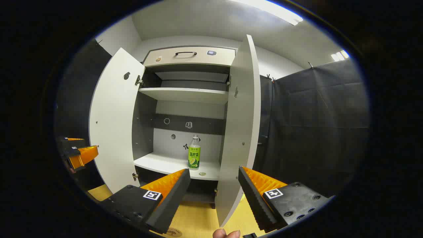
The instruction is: Grasp the bottle in the cabinet with the left hand and place it on the coaster, then close the right door with the right hand and the left door with the left hand.
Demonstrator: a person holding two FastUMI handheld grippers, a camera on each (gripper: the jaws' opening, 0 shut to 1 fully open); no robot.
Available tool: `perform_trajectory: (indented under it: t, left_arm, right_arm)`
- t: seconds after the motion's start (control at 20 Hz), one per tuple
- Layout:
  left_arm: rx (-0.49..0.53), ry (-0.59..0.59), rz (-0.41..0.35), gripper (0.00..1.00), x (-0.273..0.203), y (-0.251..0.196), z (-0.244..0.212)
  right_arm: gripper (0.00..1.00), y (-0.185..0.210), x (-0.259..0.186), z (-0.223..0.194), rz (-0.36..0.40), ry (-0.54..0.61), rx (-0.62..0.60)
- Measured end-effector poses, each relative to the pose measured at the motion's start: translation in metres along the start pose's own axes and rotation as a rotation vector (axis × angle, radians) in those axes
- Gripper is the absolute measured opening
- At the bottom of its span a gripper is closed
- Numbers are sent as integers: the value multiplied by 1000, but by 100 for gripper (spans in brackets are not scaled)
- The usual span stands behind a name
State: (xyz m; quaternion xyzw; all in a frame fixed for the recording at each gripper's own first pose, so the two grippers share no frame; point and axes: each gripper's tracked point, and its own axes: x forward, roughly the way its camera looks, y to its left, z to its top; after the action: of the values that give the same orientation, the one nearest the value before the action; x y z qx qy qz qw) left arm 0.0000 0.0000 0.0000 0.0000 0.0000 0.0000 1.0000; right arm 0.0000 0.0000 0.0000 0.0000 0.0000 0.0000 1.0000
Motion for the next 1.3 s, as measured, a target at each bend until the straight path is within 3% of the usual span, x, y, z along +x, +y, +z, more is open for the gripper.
perform_trajectory:
  t: [1.3]
  left_arm:
    - [11,2,-44,95,19,-24,-1]
  right_arm:
    - [97,-10,1,5,-8,-15,40]
